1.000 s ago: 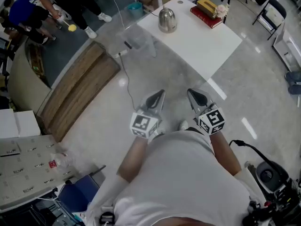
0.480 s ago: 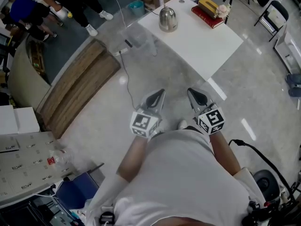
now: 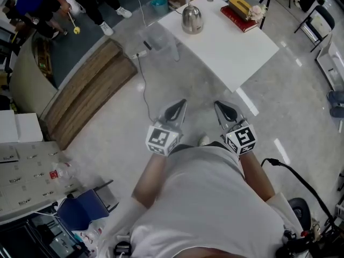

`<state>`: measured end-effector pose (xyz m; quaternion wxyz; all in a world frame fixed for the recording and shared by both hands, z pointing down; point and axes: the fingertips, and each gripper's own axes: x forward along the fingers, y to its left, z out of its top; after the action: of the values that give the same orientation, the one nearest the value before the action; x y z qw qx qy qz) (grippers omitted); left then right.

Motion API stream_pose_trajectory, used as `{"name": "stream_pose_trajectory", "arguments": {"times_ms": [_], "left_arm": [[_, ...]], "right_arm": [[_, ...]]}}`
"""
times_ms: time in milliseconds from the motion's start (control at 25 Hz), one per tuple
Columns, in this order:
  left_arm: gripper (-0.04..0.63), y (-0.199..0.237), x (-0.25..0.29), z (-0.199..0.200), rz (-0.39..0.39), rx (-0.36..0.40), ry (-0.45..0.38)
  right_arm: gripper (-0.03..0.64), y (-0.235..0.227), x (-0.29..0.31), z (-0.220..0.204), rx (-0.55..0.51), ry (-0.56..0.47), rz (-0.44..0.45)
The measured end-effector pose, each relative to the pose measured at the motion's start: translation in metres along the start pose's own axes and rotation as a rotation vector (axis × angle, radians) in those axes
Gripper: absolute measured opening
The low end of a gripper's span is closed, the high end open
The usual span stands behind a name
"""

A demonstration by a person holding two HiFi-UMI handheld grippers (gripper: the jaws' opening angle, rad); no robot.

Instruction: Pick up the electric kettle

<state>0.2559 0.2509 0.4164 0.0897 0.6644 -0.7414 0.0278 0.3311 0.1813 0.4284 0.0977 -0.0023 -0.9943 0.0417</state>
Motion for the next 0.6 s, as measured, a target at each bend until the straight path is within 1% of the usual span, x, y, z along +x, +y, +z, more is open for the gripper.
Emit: {"name": "stream_pose_trajectory", "arguments": {"times_ms": [400,600], "left_arm": [[0.0,-0.017,0.01,-0.017,0.046,-0.014,0.004],[0.002,-0.019,0.016,-0.014,0.048,-0.025,0.011]], "right_arm": [[0.003,-0.016,-0.016,-0.014,-0.01,0.017,0.039],[0.003,-0.022,-0.016,-0.017,-0.013,0.031,0.041]]}}
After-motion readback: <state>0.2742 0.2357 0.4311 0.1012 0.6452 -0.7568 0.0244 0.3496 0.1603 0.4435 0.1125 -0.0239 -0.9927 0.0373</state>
